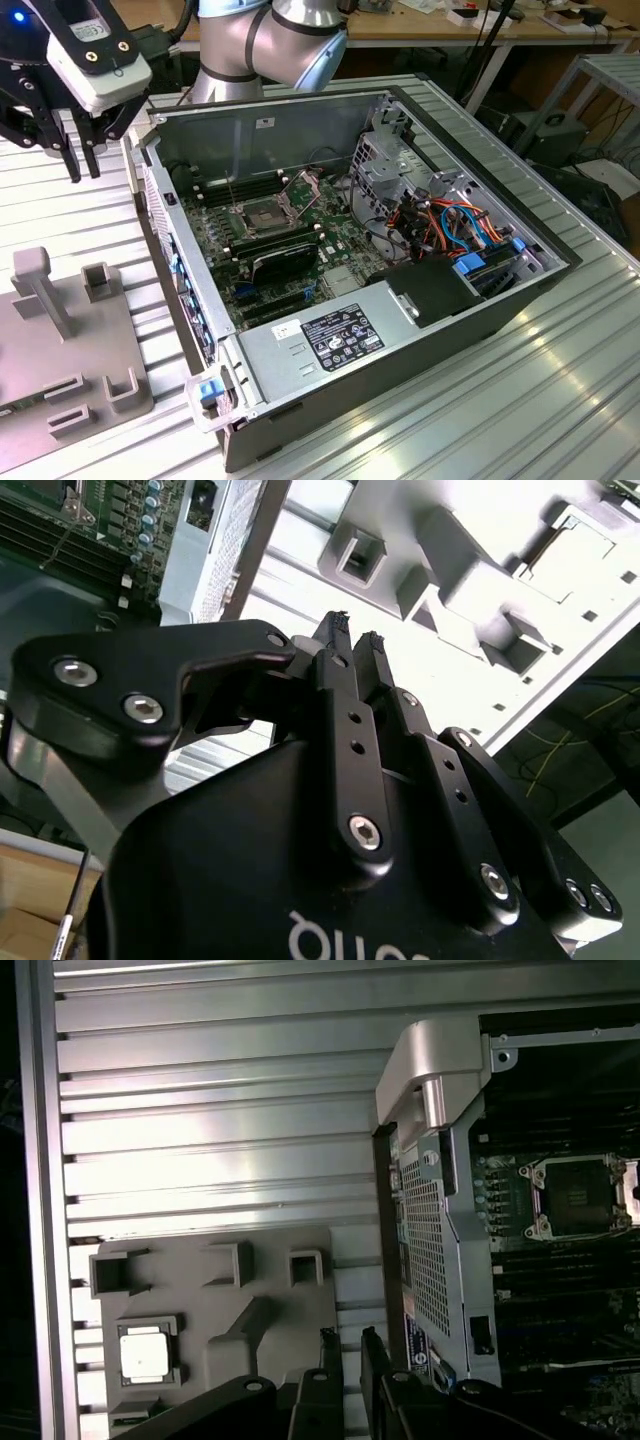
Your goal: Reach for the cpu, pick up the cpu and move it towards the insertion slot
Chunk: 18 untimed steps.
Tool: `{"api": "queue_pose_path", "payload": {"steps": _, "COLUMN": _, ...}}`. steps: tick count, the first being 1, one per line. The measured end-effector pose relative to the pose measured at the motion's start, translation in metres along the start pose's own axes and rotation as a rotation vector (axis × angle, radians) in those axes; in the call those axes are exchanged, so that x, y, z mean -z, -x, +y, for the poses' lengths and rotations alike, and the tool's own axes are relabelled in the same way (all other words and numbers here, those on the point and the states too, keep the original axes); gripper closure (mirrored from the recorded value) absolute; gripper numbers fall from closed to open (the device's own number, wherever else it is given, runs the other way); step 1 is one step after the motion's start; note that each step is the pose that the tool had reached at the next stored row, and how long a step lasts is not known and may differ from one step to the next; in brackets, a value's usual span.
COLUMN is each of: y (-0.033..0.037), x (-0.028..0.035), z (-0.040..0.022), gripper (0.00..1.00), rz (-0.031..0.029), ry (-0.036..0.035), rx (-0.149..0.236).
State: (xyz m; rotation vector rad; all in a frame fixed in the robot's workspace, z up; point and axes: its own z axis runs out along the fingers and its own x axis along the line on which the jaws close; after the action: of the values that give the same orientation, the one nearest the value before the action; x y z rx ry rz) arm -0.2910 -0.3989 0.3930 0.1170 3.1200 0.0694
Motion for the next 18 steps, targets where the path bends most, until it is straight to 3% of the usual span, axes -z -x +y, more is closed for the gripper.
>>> {"api": "queue_pose_path", "payload": {"steps": 3, "y": -0.0046, "x": 0.0001, "z": -0.0003, "gripper": 0.77, "rz": 0.0000, "ry": 0.0000, "rx": 0.000}}
{"api": "queue_pose_path", "payload": {"steps": 14, "y": -0.0321, "x": 0.0006, "z": -0.0024, "gripper": 0.77, "rz": -0.0001, "ry": 0.0000, "rx": 0.000}}
{"api": "queue_pose_path", "payload": {"steps": 18, "y": -0.0332, "x": 0.0007, "z": -0.0025, "gripper": 0.77, "rz": 0.0000, "ry": 0.0000, "rx": 0.000}}
